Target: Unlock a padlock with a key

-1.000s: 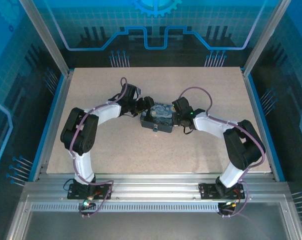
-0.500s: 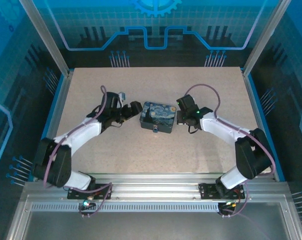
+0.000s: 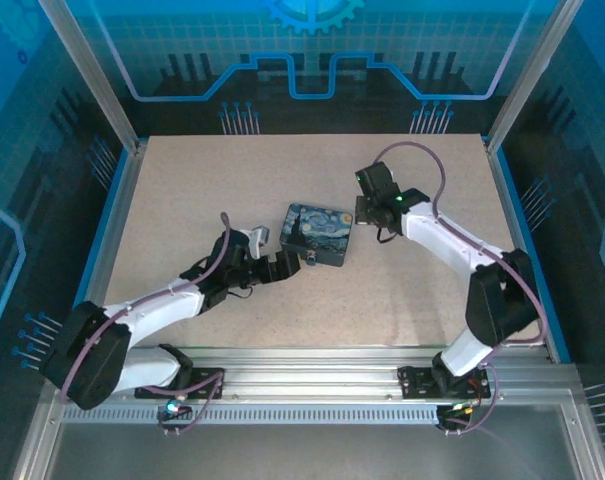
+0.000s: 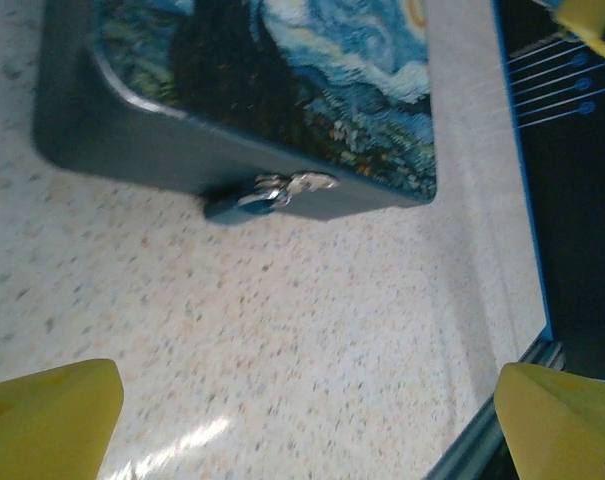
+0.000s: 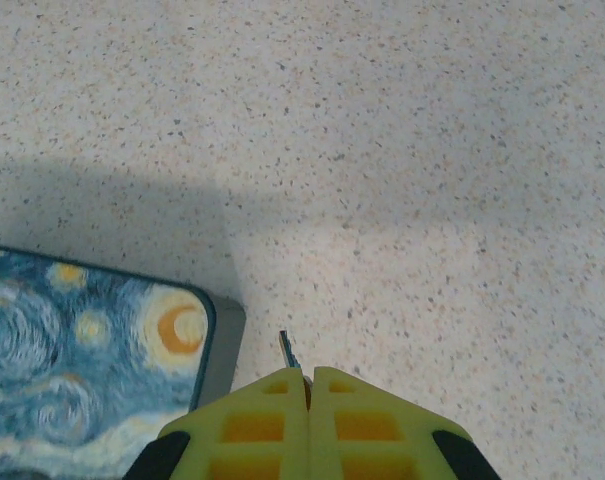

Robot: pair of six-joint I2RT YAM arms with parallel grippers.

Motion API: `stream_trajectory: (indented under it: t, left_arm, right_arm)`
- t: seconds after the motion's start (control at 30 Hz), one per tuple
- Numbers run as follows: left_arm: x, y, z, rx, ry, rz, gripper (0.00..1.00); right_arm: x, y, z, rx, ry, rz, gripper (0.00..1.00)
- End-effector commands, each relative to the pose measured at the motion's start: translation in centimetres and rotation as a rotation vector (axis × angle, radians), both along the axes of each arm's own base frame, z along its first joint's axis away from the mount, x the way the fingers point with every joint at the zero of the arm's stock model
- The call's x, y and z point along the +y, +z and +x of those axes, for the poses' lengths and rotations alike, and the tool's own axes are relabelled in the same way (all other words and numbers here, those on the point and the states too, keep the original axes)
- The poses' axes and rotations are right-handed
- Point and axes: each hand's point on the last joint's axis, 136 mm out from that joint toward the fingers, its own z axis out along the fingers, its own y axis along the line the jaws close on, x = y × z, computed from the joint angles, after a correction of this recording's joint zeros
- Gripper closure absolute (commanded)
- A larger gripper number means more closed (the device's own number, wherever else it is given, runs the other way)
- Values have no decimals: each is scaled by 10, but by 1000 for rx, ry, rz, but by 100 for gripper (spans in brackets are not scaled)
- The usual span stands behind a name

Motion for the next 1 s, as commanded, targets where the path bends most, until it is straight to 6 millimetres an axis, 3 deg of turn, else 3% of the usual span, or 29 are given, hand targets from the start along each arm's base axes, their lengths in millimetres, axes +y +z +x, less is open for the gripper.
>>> stream_trajectory:
  t: [0.0,0.27,0.5,0.97]
  left_arm:
    - [-11,13,14,-214,9,-43,1]
    - [-37,-6,19,-361,-67,-20,1]
    - [-54,-25,32,-404,-95,36,1]
    - [-70,-37,55,-481,-93,107,1]
  right_arm:
    - [-2,-17,8,58,2,-31,100]
    - [0,-38,29,71,-20,28,100]
    - [5,-56,35,95,-16,52,100]
    - [23,-65,37,105,-6,116,100]
